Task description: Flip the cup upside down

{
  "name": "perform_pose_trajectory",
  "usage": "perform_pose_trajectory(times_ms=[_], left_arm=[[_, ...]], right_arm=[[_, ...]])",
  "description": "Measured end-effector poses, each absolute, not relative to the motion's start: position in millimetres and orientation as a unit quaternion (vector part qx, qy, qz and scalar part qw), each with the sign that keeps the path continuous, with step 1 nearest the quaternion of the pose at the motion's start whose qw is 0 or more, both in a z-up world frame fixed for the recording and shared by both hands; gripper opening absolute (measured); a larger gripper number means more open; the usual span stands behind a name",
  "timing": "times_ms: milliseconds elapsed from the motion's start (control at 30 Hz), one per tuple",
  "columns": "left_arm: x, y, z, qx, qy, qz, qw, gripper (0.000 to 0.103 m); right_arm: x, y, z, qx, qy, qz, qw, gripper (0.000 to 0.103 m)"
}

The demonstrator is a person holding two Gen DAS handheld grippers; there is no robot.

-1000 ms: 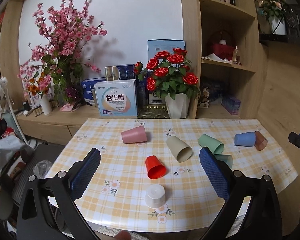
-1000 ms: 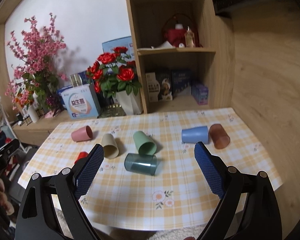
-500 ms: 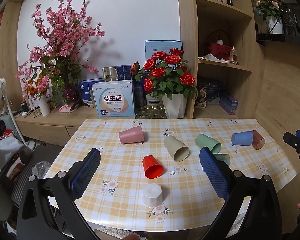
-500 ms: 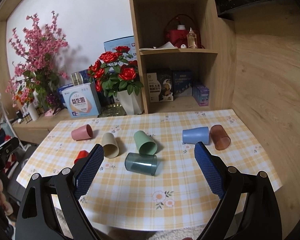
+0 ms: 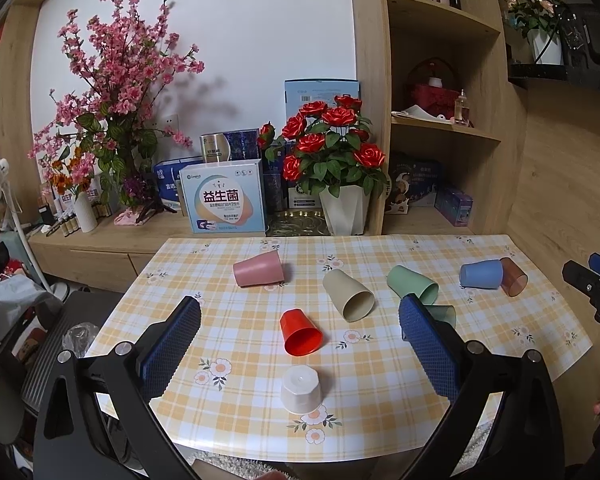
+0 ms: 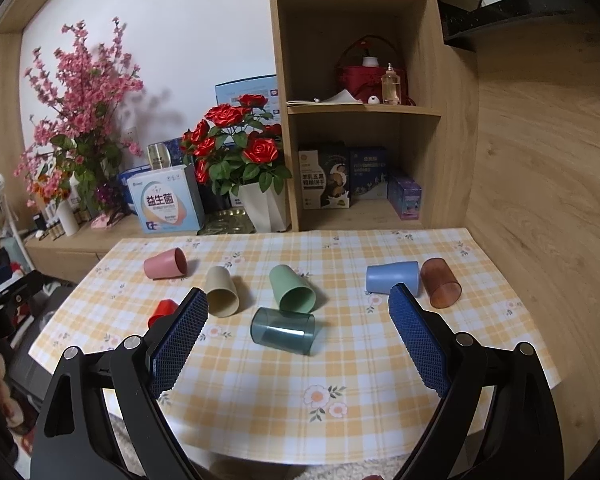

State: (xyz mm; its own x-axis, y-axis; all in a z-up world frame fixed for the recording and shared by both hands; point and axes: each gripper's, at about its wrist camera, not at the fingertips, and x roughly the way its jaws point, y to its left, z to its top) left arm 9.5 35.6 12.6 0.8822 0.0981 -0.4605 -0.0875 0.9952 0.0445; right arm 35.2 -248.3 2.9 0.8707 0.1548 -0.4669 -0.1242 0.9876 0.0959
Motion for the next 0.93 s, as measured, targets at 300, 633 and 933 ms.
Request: perform_pose_trajectory(times_ms=[300,633,933], left_arm=[[8.3,38.4,13.0,0.005,0.239,0.046,0.970,0.097],[7.5,38.2,14.0,0.004,0.236,0.044,0.971,0.097],[9.7,36.6,14.5,0.002,0.241,0.039,0.970,0.097]], right_arm=[[34.1,-246.0,3.3,0.025,0.241,0.072,0.967,0.089],[35.3,-246.1,1.3,0.023,0.244,0.070,0.967,0.089],[37.1,-247.1,-2.0,0.025,0.249,0.070,0.966,0.089]])
